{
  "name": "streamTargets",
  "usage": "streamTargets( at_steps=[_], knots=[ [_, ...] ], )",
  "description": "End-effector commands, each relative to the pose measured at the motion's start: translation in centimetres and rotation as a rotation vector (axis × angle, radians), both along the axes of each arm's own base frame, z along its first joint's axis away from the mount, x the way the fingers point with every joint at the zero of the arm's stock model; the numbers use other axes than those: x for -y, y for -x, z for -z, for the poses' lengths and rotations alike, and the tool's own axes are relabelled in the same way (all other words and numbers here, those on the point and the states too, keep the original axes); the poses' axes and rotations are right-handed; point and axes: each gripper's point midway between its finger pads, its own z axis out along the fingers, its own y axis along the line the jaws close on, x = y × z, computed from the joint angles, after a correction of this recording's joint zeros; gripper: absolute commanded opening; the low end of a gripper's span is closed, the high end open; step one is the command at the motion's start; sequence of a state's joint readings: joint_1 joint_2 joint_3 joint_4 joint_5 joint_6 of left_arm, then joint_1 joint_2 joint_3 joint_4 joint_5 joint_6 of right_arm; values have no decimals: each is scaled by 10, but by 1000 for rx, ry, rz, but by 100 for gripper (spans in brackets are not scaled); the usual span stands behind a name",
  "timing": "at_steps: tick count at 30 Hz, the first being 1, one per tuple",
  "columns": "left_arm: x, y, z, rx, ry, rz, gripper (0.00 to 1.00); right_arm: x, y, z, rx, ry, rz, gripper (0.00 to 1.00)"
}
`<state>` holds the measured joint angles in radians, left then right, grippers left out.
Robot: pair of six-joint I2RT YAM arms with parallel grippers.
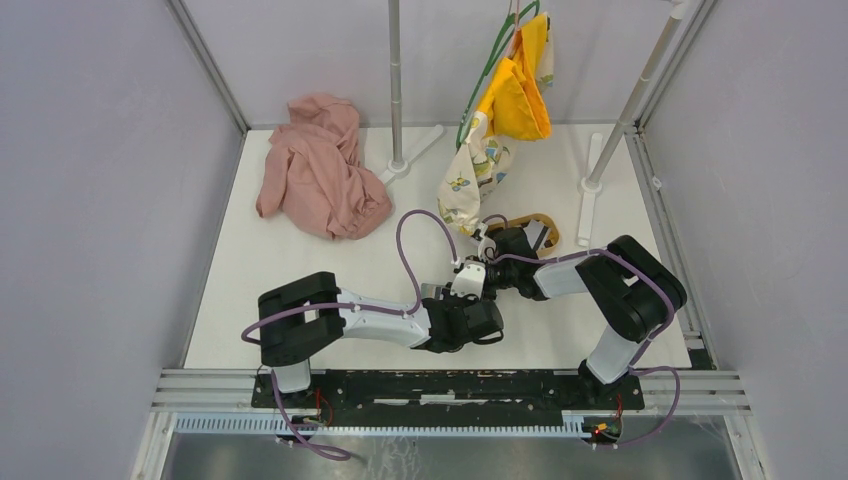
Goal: Put the credit cards into the card holder
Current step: Insert the credit card into the card holder.
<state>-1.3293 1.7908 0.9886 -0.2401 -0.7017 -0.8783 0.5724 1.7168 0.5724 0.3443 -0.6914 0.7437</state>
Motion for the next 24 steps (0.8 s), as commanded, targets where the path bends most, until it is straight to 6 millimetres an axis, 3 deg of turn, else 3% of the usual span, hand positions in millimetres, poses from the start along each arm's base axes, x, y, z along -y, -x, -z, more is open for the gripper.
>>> streamTargets(
  at_steps=[1,14,24],
  knots=[
    [-11,-18,-8,73,-9,-96,42,4,-2,11,9,44,3,26],
    [-25,-25,-14,84,0,-138,53,2,-10,-3,77,24,-28,44],
    [-24,-24,-32,91,62,-110,58,5,-18,-20,175,12,-64,56]
  ],
)
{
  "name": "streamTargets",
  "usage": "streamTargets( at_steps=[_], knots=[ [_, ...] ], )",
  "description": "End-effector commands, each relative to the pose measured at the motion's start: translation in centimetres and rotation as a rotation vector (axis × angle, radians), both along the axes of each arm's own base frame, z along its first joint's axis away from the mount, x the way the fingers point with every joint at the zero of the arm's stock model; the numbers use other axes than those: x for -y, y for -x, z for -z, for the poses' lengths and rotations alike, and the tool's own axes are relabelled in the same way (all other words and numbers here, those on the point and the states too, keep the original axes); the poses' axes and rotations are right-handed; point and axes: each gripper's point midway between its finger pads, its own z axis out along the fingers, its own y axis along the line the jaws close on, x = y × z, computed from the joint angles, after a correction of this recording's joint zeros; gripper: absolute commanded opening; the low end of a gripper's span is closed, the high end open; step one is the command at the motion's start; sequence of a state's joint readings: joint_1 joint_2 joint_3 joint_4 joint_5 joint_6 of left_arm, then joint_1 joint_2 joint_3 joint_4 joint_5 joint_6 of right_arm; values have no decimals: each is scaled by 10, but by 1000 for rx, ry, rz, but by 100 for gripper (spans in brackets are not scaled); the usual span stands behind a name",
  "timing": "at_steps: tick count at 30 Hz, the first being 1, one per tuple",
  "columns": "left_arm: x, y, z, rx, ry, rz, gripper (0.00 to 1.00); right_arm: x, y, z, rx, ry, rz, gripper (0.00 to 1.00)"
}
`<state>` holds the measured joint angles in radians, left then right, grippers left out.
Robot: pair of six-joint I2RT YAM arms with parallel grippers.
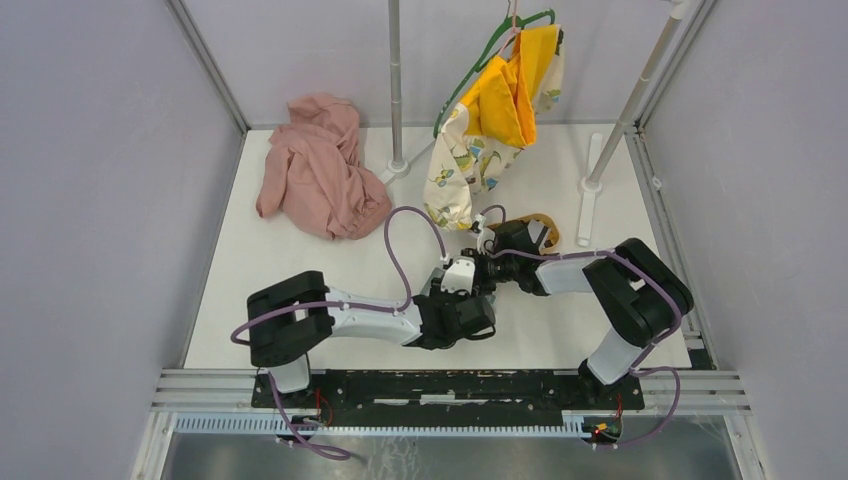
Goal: Put the credit cards into the card holder
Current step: Insert the credit card into the card holder.
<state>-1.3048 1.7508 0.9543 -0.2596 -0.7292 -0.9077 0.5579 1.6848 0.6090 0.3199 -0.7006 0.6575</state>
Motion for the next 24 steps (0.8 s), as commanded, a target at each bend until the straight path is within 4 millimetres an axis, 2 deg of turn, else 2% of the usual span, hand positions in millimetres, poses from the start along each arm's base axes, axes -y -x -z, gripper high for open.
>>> streamTargets(
  at_steps=[1,6,11,17,24],
  knots=[
    [-6,-15,-30,78,69,-42,59,7,-5,-6,77,29,-26,57],
    [0,-6,-49,82,178,53,61,11,-4,-13,109,10,-49,57],
    [-13,3,-60,109,244,148,65,14,-2,-15,163,-3,-126,57],
    [-29,-2,-62,78,339,216,66,17,-3,-19,271,17,-235,56],
    [-44,-12,-79,74,500,291,71,27,-4,-23,426,68,-361,55]
  ],
)
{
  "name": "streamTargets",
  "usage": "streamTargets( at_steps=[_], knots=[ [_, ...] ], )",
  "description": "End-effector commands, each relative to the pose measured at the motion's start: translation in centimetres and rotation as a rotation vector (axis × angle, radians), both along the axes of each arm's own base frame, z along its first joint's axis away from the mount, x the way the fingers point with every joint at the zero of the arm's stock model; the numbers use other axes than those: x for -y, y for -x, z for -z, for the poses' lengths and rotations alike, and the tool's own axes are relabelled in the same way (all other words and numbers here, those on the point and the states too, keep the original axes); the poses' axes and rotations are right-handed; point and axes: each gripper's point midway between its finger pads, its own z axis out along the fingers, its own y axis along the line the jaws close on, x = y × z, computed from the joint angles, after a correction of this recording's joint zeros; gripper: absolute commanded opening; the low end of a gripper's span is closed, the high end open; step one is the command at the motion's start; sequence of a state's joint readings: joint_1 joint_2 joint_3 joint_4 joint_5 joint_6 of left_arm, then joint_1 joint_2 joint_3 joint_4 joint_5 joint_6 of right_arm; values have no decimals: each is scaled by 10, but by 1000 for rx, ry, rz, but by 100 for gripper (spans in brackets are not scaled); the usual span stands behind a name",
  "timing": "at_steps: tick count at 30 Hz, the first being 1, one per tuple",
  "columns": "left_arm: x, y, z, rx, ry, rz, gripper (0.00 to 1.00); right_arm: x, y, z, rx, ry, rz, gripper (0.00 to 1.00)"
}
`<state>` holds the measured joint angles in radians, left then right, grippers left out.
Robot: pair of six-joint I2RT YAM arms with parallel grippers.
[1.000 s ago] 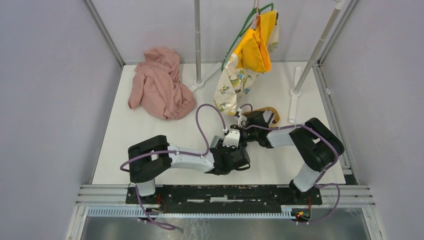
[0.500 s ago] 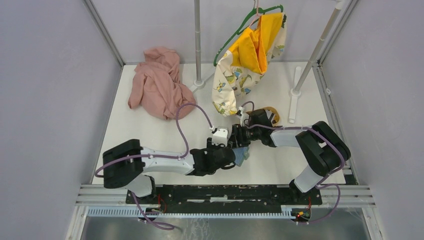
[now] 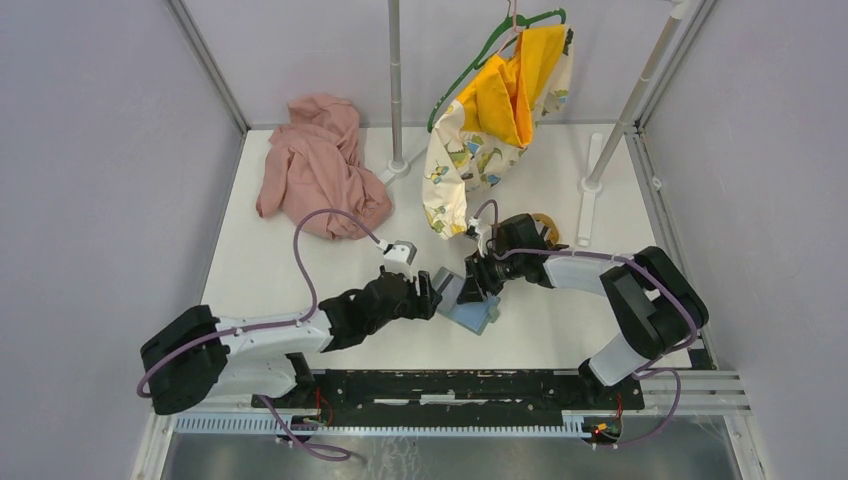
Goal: Put the credit cards into the card holder
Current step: Insert the credit card into the card holder.
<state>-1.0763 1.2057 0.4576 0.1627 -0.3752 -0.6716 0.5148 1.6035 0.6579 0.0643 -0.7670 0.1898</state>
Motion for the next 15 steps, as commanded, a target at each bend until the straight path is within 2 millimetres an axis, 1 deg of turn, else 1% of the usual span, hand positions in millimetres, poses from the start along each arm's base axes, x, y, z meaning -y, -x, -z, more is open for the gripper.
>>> streamTargets(
  at_steps=[1,5,8,9,11,12,13,15],
  knots=[
    [12,-7,-39,74,166,122,72,2,-7,-21,200,-8,-160,55],
    [1,-11,-46,85,234,154,77,5,-1,-32,309,-26,-290,53],
    [-6,-13,-50,108,273,160,80,10,2,-42,461,-29,-401,49],
    [-7,-10,-52,113,292,177,84,12,3,-45,517,-29,-434,48],
    [-9,-9,-57,129,321,190,87,17,7,-54,677,-42,-517,44],
    [-10,-10,-59,137,327,189,89,20,12,-54,747,-50,-561,42],
    [-11,-11,-60,144,330,191,89,22,14,-57,848,-59,-609,39],
    [-14,-14,-62,158,335,188,91,26,21,-56,1029,-72,-714,34]
  ],
)
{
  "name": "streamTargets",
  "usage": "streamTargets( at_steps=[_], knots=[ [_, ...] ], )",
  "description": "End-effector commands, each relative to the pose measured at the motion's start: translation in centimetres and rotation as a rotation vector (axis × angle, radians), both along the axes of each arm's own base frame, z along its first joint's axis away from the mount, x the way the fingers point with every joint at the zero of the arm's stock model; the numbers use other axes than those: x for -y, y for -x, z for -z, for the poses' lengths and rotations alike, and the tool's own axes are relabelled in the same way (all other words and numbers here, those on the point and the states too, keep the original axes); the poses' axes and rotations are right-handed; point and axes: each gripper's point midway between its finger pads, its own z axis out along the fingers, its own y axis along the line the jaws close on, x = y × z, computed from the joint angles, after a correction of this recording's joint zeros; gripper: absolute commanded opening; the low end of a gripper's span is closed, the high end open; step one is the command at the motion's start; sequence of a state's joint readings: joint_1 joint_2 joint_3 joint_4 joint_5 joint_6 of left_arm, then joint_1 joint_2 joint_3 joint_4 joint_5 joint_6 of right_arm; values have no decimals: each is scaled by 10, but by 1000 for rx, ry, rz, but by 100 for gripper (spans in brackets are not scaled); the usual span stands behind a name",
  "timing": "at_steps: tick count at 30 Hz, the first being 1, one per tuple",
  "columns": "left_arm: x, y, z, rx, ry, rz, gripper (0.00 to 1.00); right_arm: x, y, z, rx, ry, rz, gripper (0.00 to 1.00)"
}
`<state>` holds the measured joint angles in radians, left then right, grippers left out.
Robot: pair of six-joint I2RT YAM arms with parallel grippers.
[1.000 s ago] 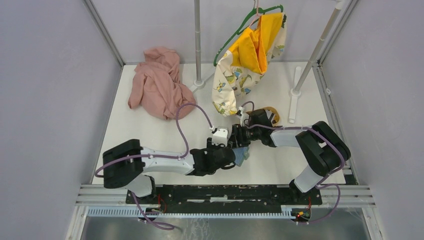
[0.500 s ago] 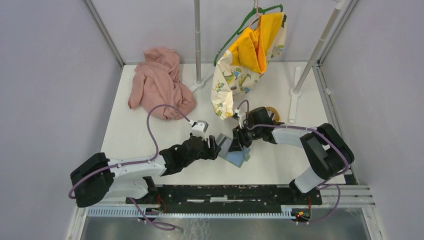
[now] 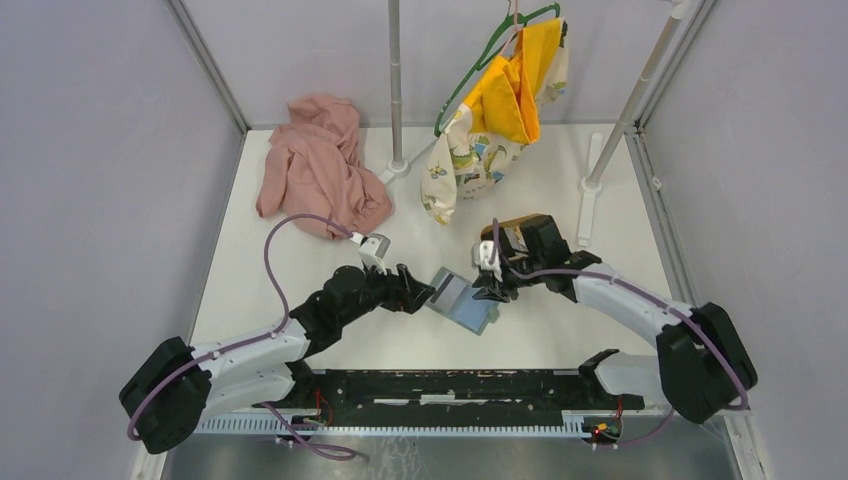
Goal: Put the credit cards into the card holder
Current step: Insert the credit card into the card holder.
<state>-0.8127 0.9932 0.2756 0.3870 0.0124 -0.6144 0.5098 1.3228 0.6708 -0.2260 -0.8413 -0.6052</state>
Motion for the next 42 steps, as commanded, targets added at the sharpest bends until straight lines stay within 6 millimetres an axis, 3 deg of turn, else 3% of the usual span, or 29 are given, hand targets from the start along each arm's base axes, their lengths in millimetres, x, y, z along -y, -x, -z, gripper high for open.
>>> streamTargets(
  at_steps=[1,5,8,9,15,21,29,35,42],
  knots=[
    [7,-5,-32,125,80,65,91,7,17,-4,449,-61,-328,33],
    [6,-15,-27,118,73,75,90,3,20,2,698,-35,-581,25],
    [5,-22,-19,94,70,78,83,-2,11,12,692,50,-710,3],
    [4,-23,-15,86,77,81,81,-3,7,14,689,77,-724,0],
    [9,-35,1,69,49,78,67,-13,-26,24,770,203,-611,0],
    [6,-45,19,46,1,40,58,-19,-35,46,751,326,-633,0],
    [17,-46,42,-8,0,76,52,-17,-35,60,745,391,-645,0],
    [28,-43,53,-50,17,126,48,-23,-41,64,768,436,-606,0],
    [36,-37,54,-70,42,177,45,-36,-55,49,798,389,-428,0]
  ],
)
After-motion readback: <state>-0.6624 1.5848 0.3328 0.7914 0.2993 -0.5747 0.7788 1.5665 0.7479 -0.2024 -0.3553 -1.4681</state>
